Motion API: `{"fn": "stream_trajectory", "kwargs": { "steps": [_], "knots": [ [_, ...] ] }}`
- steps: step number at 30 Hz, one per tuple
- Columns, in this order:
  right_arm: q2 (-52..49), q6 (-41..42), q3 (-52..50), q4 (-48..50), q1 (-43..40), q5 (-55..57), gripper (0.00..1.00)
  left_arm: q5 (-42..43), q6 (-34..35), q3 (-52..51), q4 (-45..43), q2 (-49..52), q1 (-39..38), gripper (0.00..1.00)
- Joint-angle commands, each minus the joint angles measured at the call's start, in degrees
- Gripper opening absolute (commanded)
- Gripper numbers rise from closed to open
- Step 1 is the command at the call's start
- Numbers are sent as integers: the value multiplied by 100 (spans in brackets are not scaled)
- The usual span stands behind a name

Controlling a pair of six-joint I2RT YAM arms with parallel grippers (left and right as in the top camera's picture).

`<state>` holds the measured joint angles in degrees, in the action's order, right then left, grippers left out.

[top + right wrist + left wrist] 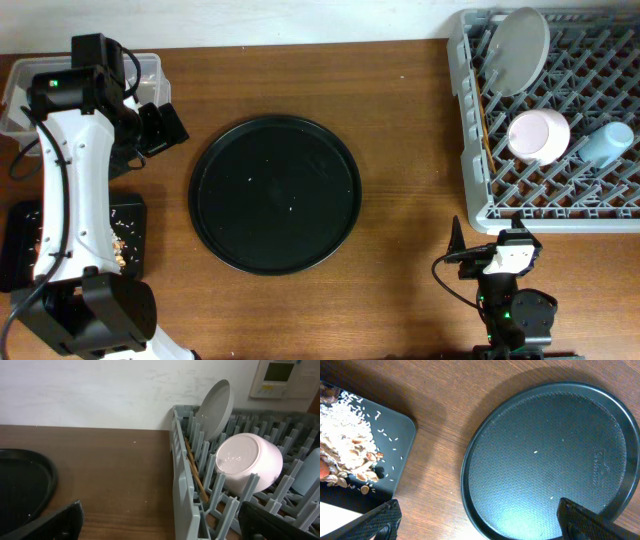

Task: Sort waste into correct bins and load items into the dishwasher rack

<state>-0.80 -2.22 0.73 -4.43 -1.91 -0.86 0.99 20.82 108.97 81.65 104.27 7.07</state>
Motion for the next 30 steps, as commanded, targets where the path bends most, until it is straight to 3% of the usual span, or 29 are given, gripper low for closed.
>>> {"fn": "stream_trajectory", "kwargs": {
  "steps": [1, 15, 23, 27, 30],
  "knots": [
    [61, -35, -42, -26, 39, 94, 98, -61, 57, -9, 4, -9, -15, 99],
    [61, -35, -42, -26, 39, 94, 98, -74, 55, -9, 7, -44, -15, 99],
    [61, -35, -42, -26, 39, 94, 98, -20, 46, -76, 232, -673, -42, 99],
    [61, -35, -42, -26, 39, 94, 98, -166, -264, -713, -219, -1403, -243, 99],
    [61, -35, -42, -26, 39, 94, 98, -166, -446, -1777, -1003, -2253, -487, 99]
  ]
}}
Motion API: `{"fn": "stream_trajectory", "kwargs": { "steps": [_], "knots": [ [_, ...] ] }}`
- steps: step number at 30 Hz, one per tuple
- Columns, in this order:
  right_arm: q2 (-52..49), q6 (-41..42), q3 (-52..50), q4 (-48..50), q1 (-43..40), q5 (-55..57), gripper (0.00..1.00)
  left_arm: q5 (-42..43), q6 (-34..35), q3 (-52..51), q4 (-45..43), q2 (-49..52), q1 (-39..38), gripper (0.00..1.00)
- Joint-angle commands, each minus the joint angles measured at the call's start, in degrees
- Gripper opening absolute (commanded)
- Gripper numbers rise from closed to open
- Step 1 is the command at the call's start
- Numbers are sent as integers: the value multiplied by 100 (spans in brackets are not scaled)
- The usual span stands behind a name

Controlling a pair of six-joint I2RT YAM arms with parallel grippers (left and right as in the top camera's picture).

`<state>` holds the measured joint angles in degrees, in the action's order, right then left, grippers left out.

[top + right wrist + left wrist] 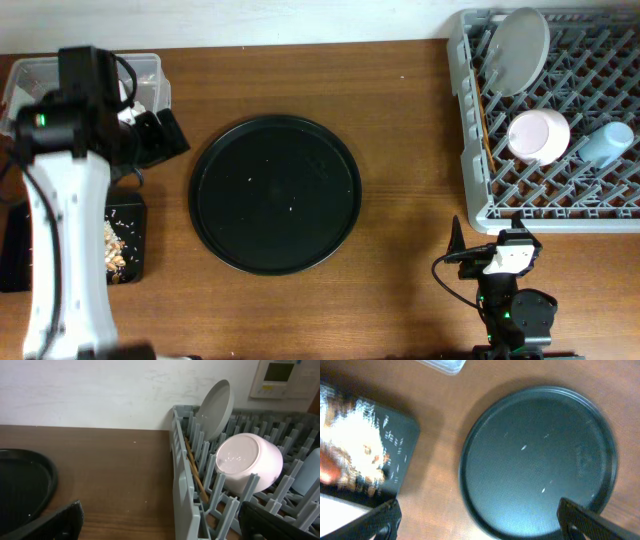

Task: Sort waste into correct bins and load items into the dishwasher rack

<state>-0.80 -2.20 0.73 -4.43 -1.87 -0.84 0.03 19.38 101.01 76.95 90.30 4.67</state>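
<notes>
The round black tray [275, 195] lies mid-table, bare but for a few crumbs. My left gripper [160, 135] hangs open and holding nothing at the tray's left, between the clear bin [150, 70] and the black bin [122, 240] of rice and food scraps. The left wrist view is blurred; it shows the tray [535, 460], the black bin [365, 455] and wide-spread fingers [380, 520]. The grey rack [470, 150] holds a grey plate [522, 48], a pale bowl [538, 135], a light blue cup [605, 143] and a wooden chopstick [484, 120]. My right gripper [490, 250] rests open below the rack.
In the right wrist view the rack's wall [182, 475] stands close on the right, with the plate [216, 402] and bowl [247, 462] behind it. Bare brown table lies between the tray's edge [22, 480] and the rack.
My left arm has shifted left and its wrist view now takes in the whole tray and a corner of the clear bin, blurred. The left gripper stays open. The right arm has not moved.
</notes>
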Motion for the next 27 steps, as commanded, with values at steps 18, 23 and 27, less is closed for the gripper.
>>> {"fn": "stream_trajectory", "kwargs": {
  "steps": [18, 23, 27],
  "knots": [
    [61, -37, -42, -26, 35, 92, 98, 1095, -1648, -7003, -3866, -6561, -413, 99],
    [61, -37, -42, -26, 35, 92, 98, 1182, -1639, -7792, -5003, -6701, -413, 99],
    [61, -37, -42, -26, 35, 92, 98, 1097, -1644, -8275, -5875, -7088, -413, 99]
  ]
}}
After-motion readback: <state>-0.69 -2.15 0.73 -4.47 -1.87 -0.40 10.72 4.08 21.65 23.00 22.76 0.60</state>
